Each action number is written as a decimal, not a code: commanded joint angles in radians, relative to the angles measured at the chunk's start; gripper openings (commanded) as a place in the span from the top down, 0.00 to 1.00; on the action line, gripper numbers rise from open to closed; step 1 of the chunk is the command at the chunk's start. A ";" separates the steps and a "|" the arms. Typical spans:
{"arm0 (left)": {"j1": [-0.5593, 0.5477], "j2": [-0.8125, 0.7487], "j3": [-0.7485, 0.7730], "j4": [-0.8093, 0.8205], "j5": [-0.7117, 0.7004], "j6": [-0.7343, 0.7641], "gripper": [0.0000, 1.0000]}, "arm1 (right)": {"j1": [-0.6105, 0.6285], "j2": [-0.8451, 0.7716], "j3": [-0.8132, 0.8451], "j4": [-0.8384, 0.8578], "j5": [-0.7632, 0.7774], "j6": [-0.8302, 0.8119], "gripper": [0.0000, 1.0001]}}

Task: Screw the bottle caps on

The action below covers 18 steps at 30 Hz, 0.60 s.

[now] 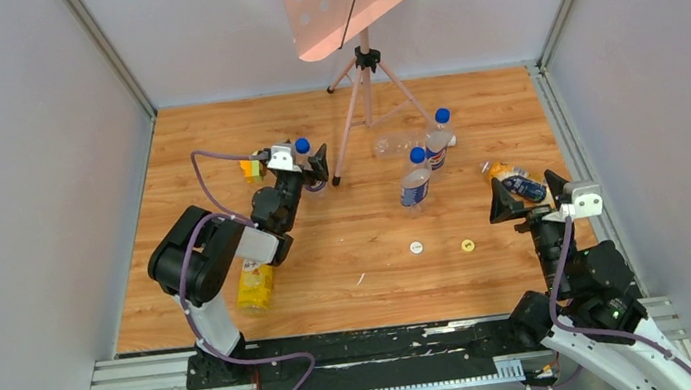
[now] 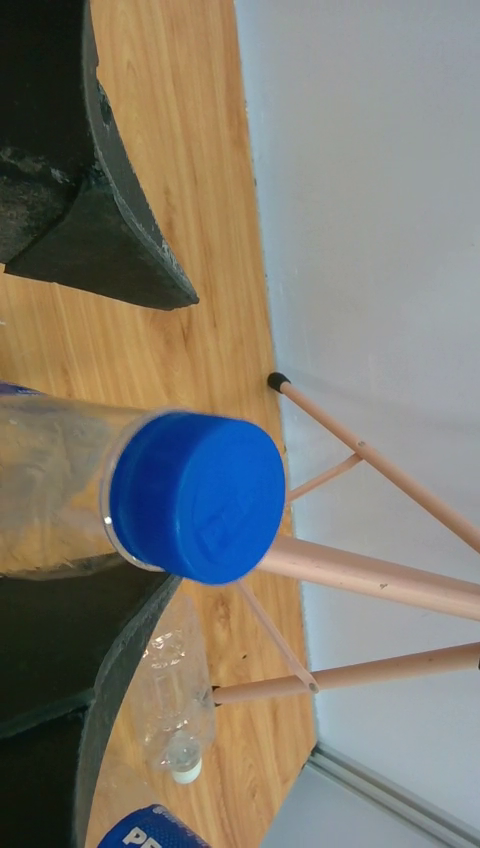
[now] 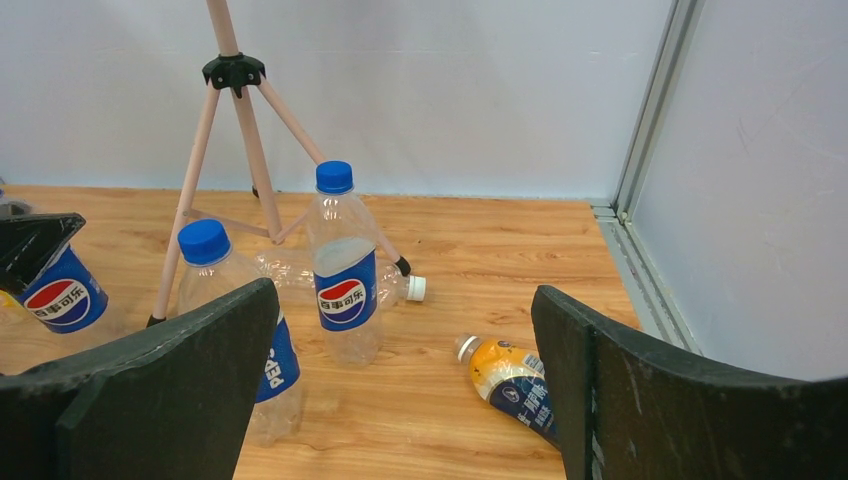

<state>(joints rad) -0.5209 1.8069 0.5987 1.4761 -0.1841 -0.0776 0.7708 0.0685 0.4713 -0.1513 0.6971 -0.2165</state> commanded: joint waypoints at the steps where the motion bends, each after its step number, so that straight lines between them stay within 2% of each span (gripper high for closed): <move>1: 0.004 -0.027 -0.011 0.073 0.000 0.000 0.05 | -0.005 0.006 -0.005 0.026 -0.013 -0.018 0.00; 4: 0.003 -0.041 -0.020 0.073 0.009 -0.007 0.01 | -0.007 0.006 -0.004 0.027 -0.017 -0.020 0.00; 14: 0.003 -0.225 -0.121 0.052 0.079 -0.085 0.00 | -0.016 0.003 -0.002 0.027 -0.027 -0.022 0.00; 18: -0.008 -0.362 -0.170 -0.099 0.123 -0.133 0.00 | -0.021 -0.009 0.000 0.027 -0.032 -0.019 0.00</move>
<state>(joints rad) -0.5213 1.5784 0.4625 1.4574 -0.1081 -0.1471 0.7563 0.0685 0.4713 -0.1513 0.6804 -0.2237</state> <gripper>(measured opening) 0.997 0.998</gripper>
